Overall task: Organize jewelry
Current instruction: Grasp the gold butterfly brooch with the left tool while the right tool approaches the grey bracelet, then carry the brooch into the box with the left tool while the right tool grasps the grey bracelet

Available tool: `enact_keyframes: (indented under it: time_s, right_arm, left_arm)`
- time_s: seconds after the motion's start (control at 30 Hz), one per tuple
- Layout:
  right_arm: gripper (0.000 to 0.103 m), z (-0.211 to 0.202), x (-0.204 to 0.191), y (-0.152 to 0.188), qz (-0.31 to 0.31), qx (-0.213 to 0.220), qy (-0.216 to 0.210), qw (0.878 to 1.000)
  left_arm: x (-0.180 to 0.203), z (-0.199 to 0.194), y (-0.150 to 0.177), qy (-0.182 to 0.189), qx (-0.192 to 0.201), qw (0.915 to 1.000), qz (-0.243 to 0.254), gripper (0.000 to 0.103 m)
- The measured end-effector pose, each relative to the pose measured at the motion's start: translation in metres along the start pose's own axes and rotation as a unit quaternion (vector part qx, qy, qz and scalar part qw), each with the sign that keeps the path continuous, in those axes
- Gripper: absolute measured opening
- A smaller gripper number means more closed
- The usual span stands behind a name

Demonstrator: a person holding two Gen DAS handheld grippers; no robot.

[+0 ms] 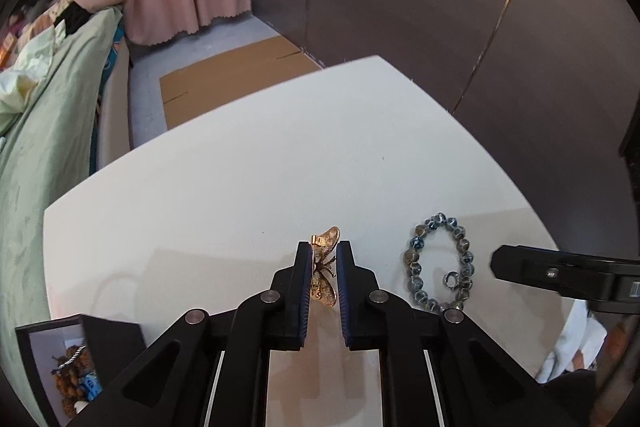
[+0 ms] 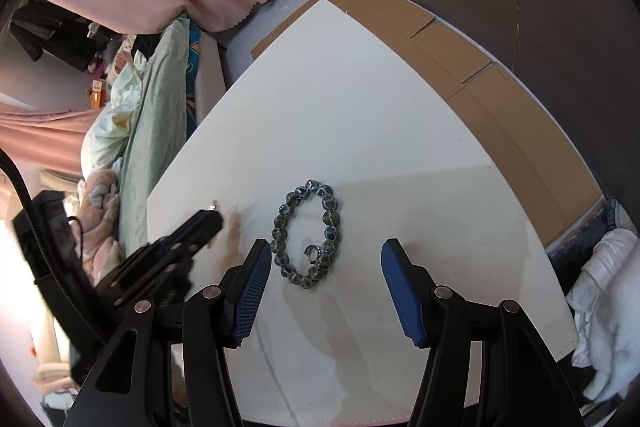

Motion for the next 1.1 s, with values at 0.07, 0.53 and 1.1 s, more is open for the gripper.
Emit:
enact_keyframes:
  time_s: [0.07, 0.53, 1.1]
  right_arm:
    - [0.059, 0.002, -0.002, 0.0, -0.001, -0.001, -0.001, 1.0]
    - [0.046, 0.02, -0.009, -0.008, -0.008, -0.006, 0.019, 1.0]
    - [0.011, 0.032, -0.042, -0.017, -0.115, -0.008, 0.193, 0.975]
  left_arm:
    - [-0.002, -0.006, -0.002, 0.005, 0.004, 1.0, -0.005, 0.013]
    - [-0.037, -0.066, -0.004, 0.025, 0.035, 0.9971, -0.063, 0.013]
    - [-0.092, -0.12, 0.016, 0.017, 0.067, 0.9912, -0.113, 0.013]
Point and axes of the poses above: each gripper's, at about its wrist camera, not at the fingertips, and z roughly the way its jaws point, x to its right, y to its underside, the point moved 4 cm from there along z, roughly the way its jaws point, and after that the axes turned 13 degrees about -z, right-handed, at the moved point
